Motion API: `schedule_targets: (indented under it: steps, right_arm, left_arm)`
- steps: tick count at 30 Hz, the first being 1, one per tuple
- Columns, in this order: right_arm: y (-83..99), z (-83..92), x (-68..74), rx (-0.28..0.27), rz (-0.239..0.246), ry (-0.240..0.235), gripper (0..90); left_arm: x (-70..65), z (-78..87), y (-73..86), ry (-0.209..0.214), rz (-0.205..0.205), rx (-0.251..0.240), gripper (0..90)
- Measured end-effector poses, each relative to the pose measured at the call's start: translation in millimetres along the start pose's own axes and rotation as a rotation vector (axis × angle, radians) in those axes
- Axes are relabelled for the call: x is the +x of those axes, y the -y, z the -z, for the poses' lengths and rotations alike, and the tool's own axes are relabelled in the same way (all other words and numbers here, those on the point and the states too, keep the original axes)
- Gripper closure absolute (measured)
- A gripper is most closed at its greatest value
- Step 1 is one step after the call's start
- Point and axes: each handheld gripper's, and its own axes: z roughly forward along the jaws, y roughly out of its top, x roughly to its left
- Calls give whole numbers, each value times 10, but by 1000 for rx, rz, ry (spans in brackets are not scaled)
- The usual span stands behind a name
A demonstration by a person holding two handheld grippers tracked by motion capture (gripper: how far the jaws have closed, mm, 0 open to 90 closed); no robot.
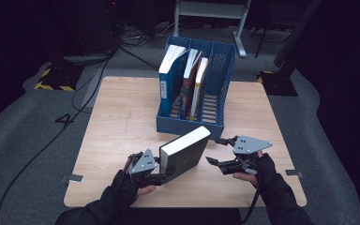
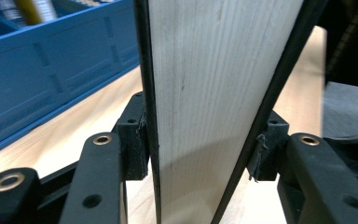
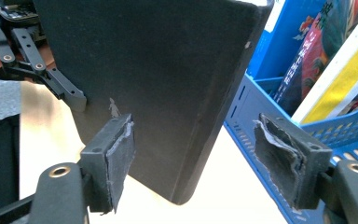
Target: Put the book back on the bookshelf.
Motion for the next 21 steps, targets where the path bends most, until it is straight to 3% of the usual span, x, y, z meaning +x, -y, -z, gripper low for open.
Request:
schedule_targets:
  steps: [13,21]
  right_arm:
    - [91,91,-28,13,-15,-70,265]
    - [62,-22,-1,22,8,-172,276]
  left_arm:
    - [-24,-96,-52,197,-40,5,497]
    - [50,-116,-86,244,-65,22,488]
